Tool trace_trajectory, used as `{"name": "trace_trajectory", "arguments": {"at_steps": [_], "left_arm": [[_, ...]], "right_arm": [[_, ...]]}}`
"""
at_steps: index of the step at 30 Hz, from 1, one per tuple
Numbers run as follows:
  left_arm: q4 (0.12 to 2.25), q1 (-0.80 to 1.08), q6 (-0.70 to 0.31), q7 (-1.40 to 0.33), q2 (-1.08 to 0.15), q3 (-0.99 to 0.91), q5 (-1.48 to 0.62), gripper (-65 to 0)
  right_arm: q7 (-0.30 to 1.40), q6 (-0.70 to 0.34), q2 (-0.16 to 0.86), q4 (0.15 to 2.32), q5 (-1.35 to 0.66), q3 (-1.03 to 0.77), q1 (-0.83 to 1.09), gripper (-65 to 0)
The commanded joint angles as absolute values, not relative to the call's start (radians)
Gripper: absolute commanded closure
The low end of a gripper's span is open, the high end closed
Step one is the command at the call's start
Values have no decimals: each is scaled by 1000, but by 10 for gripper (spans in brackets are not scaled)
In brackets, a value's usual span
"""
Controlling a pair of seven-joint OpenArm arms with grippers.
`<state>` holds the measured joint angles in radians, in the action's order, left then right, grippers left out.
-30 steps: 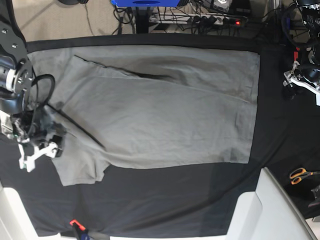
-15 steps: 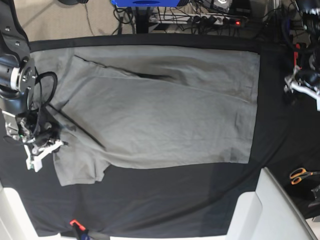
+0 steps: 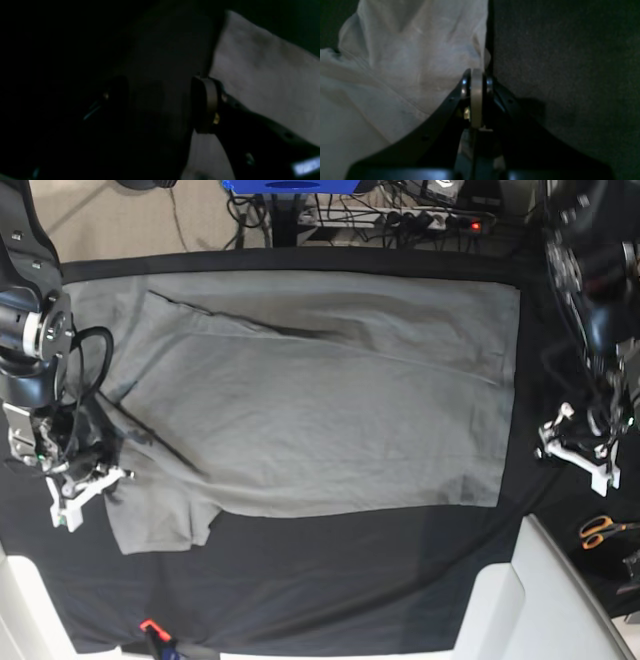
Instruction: Fold the T-shirt properly
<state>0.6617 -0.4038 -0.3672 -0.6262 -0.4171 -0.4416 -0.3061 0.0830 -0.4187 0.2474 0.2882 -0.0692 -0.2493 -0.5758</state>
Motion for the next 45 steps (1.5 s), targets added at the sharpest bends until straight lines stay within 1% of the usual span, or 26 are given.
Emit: {"name": "trace_trajectory", "arguments": {"at_steps": [1,5,8,10,12,13,14,16,19,22,29,31,32,34,38,39,40,41,45], "left_arm": [[622,-464,-366,-602,-437,-437,-317,-393],[479,-555,-364,-504,-435,-355,-317,-393],[433,-581,-364,-472,-426,-295,-325,-403],[426,-587,-364,-466,-409,-289,-325,-467],[427,-587,-364,-464,-406,-292,-325,-583],[427,-585,-364,-464,-404,-292,-326,-627],[426,-585,-364,-463,-404,-292,-323,-648],[423,-585,-346,-452,-404,-292,-326,-642],[395,-585,-278,-418,-397,-285,-318,-607],[361,-582,-277,-417,-372,-283,-317,-586],[386,-538,-278,-460,-288,-282,-325,-579],[403,-513,-278,-461,-275,-282,-326,-548],[407,-501,-278,-467,-271,-282,-326,-515],[410,-486,-278,-481,-265,-289,-326,-426],[415,-460,-278,-476,-263,-292,-328,-202],[415,-455,-278,-475,-265,-292,-328,-137],[415,-452,-278,-473,-266,-294,-328,-54],[415,-450,-278,-473,-272,-297,-328,0],[417,-450,-278,-479,-292,-378,-328,0]], "right_arm": [[62,-430,260,305,-76,-252,-607,-2],[62,-430,263,305,-76,-249,-605,-2],[62,-430,266,305,-76,-251,-604,-2],[62,-432,266,305,-76,-251,-598,-2],[62,-432,266,328,-76,-249,-590,-2],[64,-432,266,348,-76,-249,-578,-2],[67,-432,266,366,-76,-249,-565,-2],[87,-432,266,409,-76,-252,-549,-2],[122,-432,260,470,-77,-252,-530,-2],[142,-432,259,509,-77,-254,-521,-2],[143,-432,259,509,-77,-254,-522,-2],[143,-432,259,509,-77,-254,-522,-2],[143,-432,259,509,-77,-254,-522,-2],[143,-432,259,509,-77,-254,-521,-2],[143,-432,259,509,-77,-254,-521,-2],[143,-432,259,509,-77,-254,-521,-2],[143,-432,259,509,-77,-254,-521,-2],[143,-432,259,509,-77,-254,-521,-2],[140,-432,259,509,-77,-254,-510,-2]]}}
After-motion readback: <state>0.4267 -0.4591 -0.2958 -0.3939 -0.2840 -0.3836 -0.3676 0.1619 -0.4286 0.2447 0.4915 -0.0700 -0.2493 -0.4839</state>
